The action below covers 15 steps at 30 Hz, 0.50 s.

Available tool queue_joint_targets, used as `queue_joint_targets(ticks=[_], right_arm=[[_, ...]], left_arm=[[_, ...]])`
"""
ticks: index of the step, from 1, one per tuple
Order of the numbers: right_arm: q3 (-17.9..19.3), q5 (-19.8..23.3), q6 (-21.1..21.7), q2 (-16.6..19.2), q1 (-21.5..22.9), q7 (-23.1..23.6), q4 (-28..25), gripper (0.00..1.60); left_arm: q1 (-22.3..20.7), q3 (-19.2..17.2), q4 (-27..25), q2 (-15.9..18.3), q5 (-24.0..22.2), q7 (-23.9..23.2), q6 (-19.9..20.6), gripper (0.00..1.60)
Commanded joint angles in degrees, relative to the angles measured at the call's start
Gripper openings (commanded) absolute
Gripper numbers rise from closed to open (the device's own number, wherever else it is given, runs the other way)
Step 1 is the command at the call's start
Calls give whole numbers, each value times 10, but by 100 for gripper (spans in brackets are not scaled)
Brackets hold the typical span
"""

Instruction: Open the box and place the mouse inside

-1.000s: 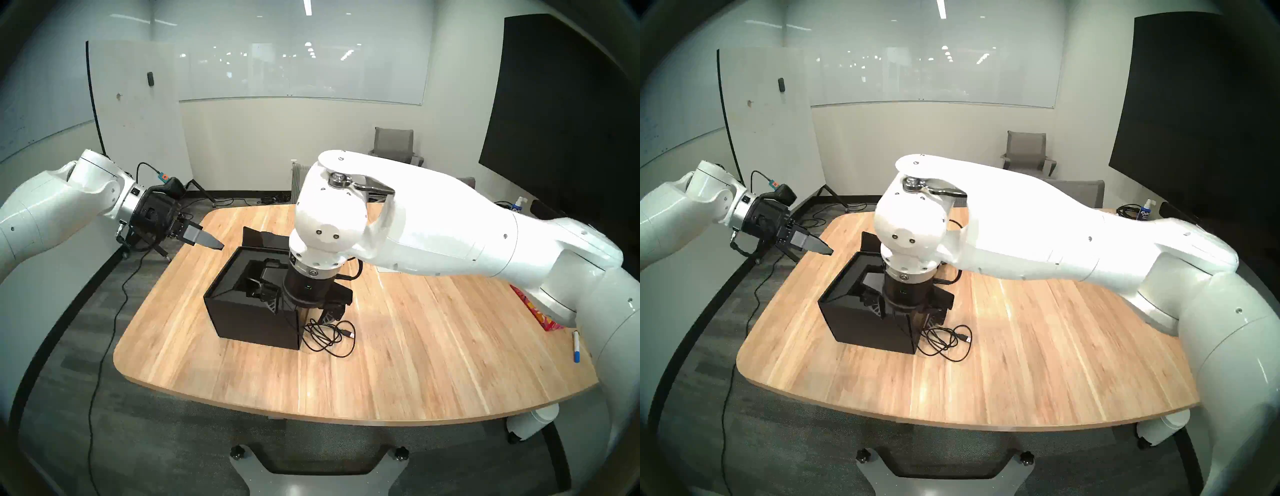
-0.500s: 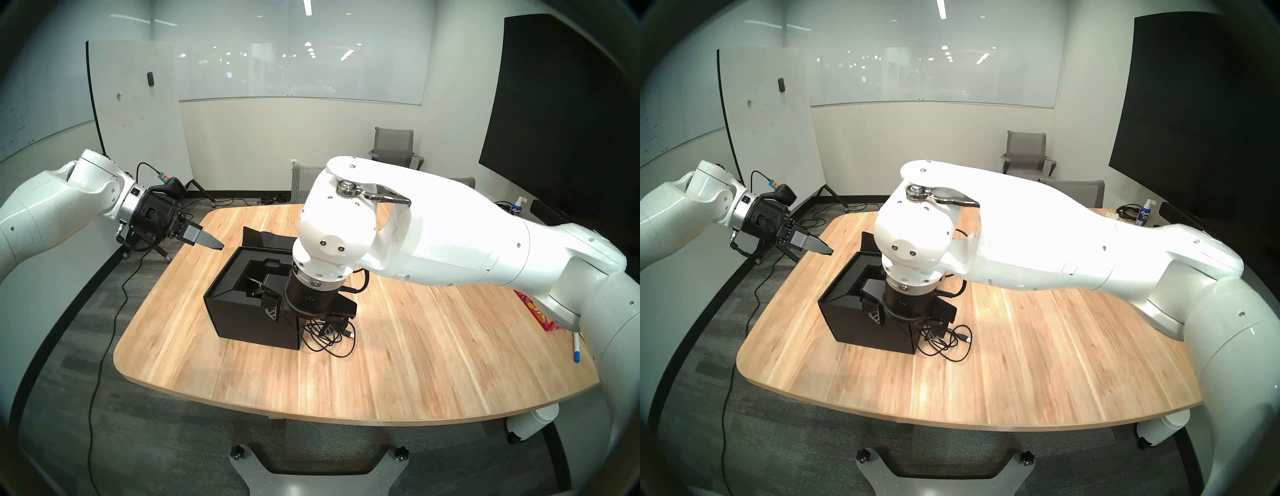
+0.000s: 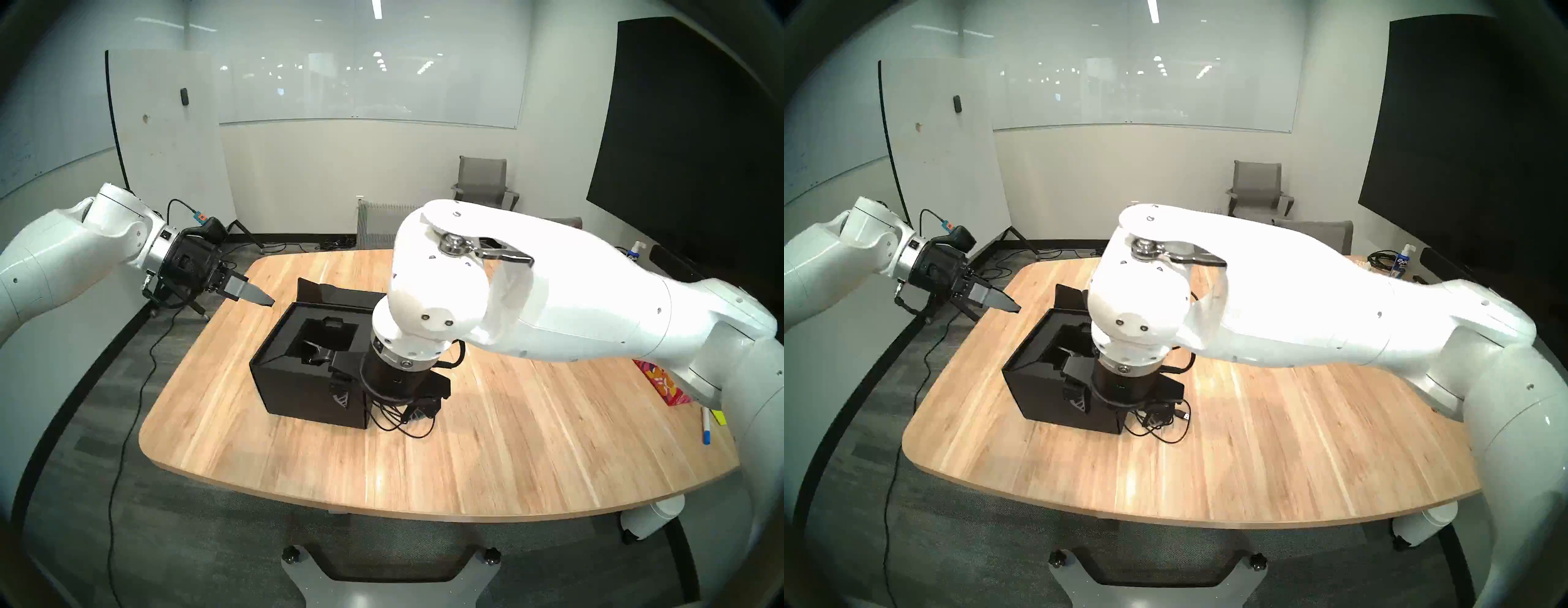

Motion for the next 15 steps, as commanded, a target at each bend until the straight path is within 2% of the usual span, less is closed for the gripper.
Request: queue_joint_targets(ticks=[1,7,15], right_arm=[[-9,-1,28,39,-15,1,-19,160],[-17,-1,65,53,-16,1,-8,160],[-20,-1,141,47,1,1,47,160]], left_arm=[[-10,-8,-1,0,-4,-7,-1,160],[-10,-8,-1,0,-4,-7,-1,160],[-10,-8,-1,0,-4,-7,-1,160]])
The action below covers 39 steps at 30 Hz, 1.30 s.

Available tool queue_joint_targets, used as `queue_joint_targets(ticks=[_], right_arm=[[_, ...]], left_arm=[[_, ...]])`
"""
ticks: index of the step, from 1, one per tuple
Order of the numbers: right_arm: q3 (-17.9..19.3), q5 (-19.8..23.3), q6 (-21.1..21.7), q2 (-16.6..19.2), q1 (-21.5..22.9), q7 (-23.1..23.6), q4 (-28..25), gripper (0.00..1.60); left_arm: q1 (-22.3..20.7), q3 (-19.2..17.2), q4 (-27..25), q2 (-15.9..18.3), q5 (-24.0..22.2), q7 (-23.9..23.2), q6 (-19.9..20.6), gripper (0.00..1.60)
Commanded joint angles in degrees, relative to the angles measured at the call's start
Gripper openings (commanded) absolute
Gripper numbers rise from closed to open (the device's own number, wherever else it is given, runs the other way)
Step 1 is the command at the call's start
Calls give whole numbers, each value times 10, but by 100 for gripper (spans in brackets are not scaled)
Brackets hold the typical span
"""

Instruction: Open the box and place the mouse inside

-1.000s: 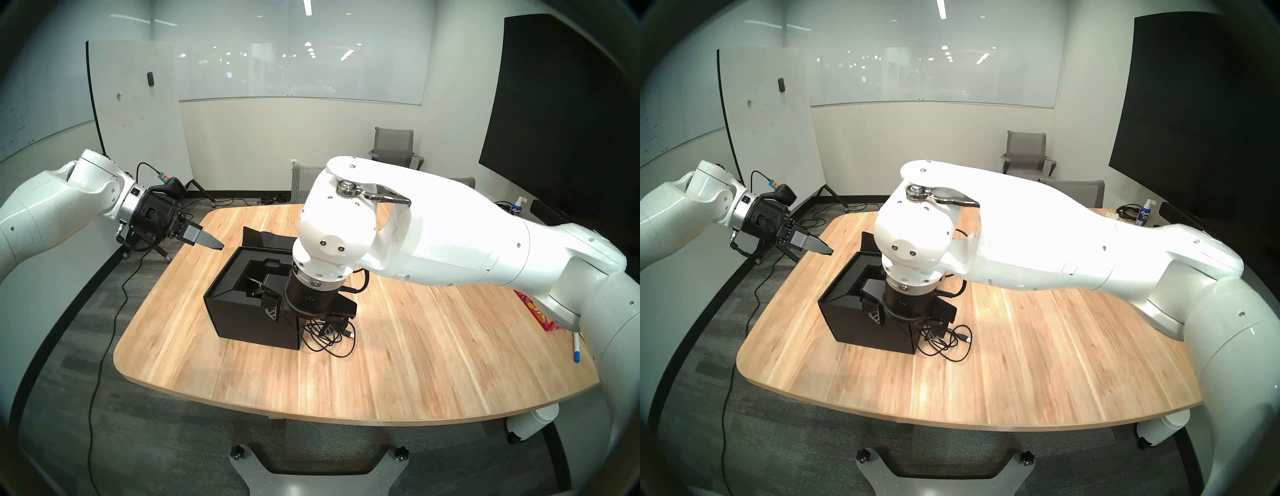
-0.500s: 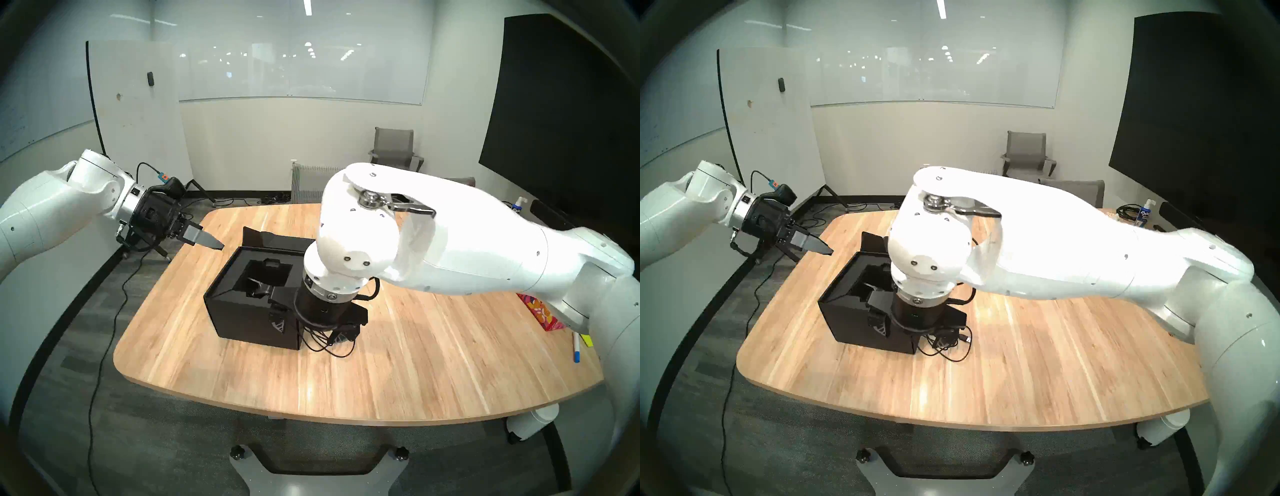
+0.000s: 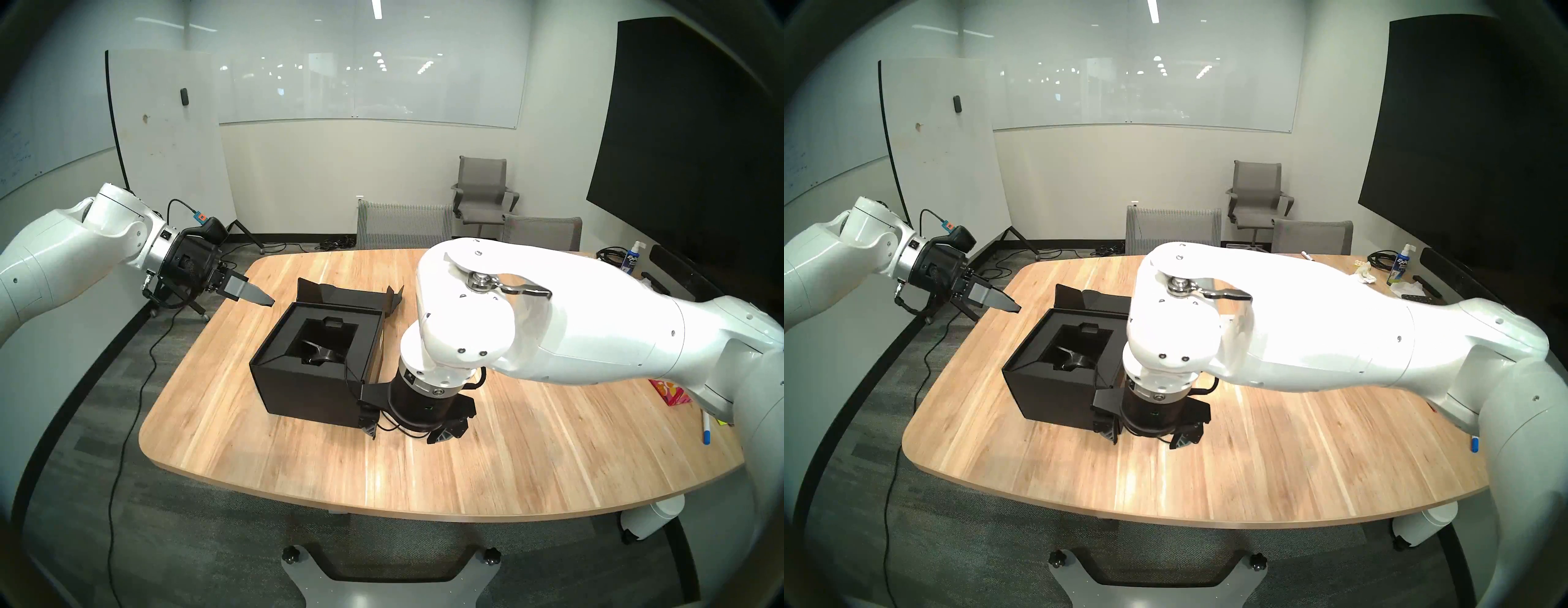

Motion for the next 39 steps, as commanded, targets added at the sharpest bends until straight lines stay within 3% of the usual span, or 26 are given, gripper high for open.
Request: queue_joint_targets(ticks=[1,8,11,13,14,18,20,22,24,26,37,38,39], right_arm=[[6,-1,53,3,20,1,36,160],[0,-1,139,-11,36,1,113,160],[-2,-1,157,-11,36,1,129,160],[-10,-1,201,-13,40,1,153,160],[-15,-1,190,-15,43,1,156,160],[-25,-1,229,-18,48,10,171,160],[-34,-1,249,-20,53,28,178,160],[-58,-1,284,-20,67,76,189,160],[-60,-1,304,-21,66,77,193,160],[-80,-1,331,-20,76,113,197,160],[-145,-1,406,-23,122,205,212,160],[-149,-1,412,-22,123,230,214,160],[-158,-1,418,-25,132,222,214,160]], left_arm=[[-10,-8,-1,0,-4,-7,-1,160],[-10,-8,-1,0,-4,-6,-1,160],[-10,-8,-1,0,-4,-6,-1,160],[-10,-8,-1,0,-4,-6,-1,160],[-10,-8,-1,0,-4,-6,-1,160],[-10,-8,-1,0,-4,-6,-1,160],[-10,-8,-1,0,-4,-6,-1,160],[-10,-8,-1,0,-4,-6,-1,160],[-10,-8,-1,0,-4,-6,-1,160],[-10,-8,-1,0,-4,-6,-1,160],[-10,-8,-1,0,-4,-6,-1,160],[-10,-8,-1,0,-4,-6,-1,160],[-10,-8,-1,0,-4,-6,-1,160]])
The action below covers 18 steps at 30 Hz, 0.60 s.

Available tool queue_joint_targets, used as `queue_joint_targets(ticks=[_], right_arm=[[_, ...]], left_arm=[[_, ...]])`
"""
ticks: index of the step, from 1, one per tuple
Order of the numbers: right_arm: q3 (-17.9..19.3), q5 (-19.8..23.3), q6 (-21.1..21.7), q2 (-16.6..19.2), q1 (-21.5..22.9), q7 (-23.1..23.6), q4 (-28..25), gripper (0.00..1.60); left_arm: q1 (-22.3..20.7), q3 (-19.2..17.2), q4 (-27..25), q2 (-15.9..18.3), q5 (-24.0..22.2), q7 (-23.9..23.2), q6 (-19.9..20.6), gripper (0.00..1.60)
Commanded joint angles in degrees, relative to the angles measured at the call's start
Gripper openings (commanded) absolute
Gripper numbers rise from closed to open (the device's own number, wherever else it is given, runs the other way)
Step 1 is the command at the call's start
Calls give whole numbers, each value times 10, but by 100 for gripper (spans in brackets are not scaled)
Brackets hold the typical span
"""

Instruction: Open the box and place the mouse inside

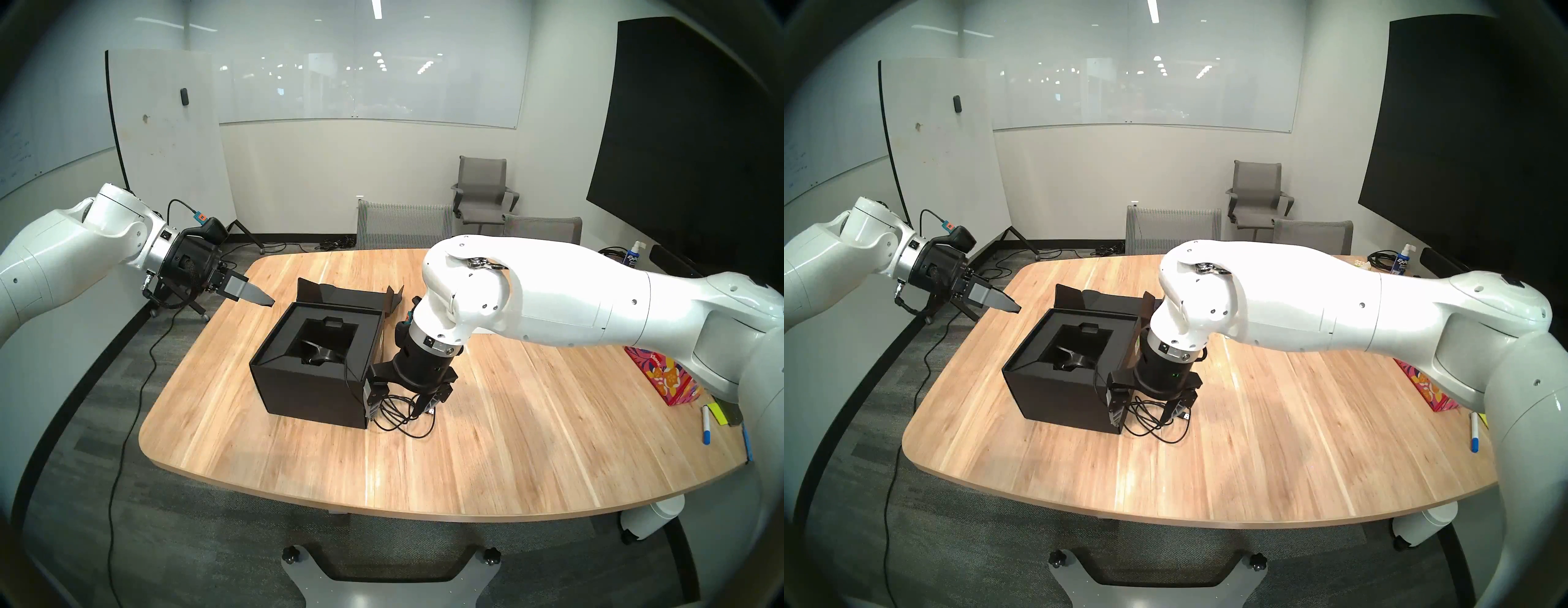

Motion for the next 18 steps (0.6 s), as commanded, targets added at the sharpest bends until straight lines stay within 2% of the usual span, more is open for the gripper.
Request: queue_joint_targets(ticks=[1,3,5,18], right_arm=[[-31,0,43,-2,54,-45,7,160],[-40,0,48,-5,63,-48,7,160],[-61,0,56,-8,78,-29,13,160],[-149,0,56,-42,129,12,45,160]], left_arm=[[-10,-8,-1,0,-4,-6,-1,160],[-10,-8,-1,0,-4,-6,-1,160],[-10,-8,-1,0,-4,-6,-1,160],[-11,-8,-1,0,-4,-8,-1,160]])
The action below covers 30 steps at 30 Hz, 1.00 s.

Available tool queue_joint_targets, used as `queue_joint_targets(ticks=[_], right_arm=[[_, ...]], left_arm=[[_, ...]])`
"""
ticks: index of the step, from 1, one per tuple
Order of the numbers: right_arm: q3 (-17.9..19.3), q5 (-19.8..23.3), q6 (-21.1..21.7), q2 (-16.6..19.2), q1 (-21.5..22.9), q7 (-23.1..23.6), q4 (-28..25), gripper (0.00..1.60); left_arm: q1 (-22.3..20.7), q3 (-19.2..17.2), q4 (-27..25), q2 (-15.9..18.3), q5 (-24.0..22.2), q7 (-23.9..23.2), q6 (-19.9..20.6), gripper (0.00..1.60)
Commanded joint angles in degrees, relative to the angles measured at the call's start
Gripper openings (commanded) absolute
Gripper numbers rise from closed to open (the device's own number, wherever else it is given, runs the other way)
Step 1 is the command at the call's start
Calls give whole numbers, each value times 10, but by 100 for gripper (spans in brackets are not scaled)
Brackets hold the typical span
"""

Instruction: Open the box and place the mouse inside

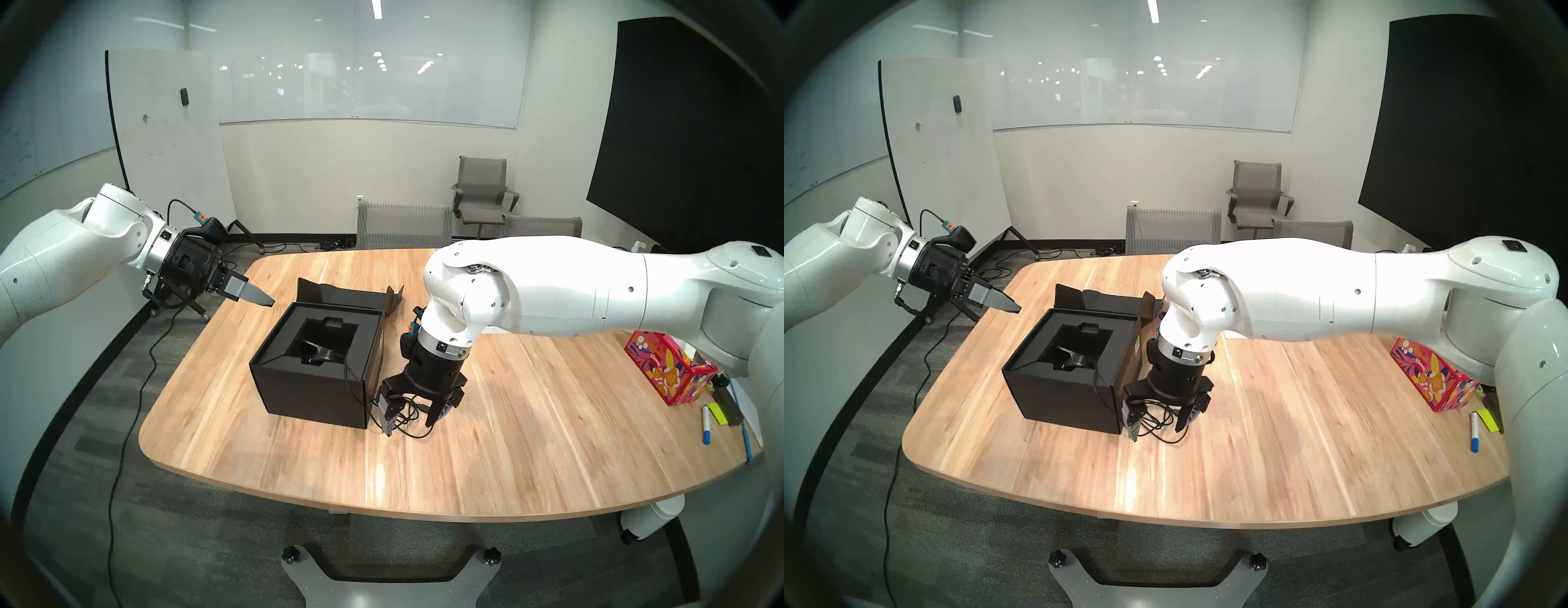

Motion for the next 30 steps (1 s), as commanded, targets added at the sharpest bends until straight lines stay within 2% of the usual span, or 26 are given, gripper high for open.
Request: queue_joint_targets(ticks=[1,4,11,20,30], right_arm=[[-35,0,0,-25,52,-45,20,160],[-59,0,0,-40,65,-36,34,160],[-87,0,0,-71,75,-21,57,160],[-115,0,0,-115,78,1,92,160],[-134,0,0,-140,77,22,107,160]], left_arm=[[-11,-8,-1,0,-4,-8,-1,160],[-11,-8,-1,0,-4,-8,-1,160],[-11,-8,-1,0,-3,-9,-1,160],[-11,-8,0,0,-3,-10,-1,160],[-12,-8,0,0,-3,-11,-1,160]])
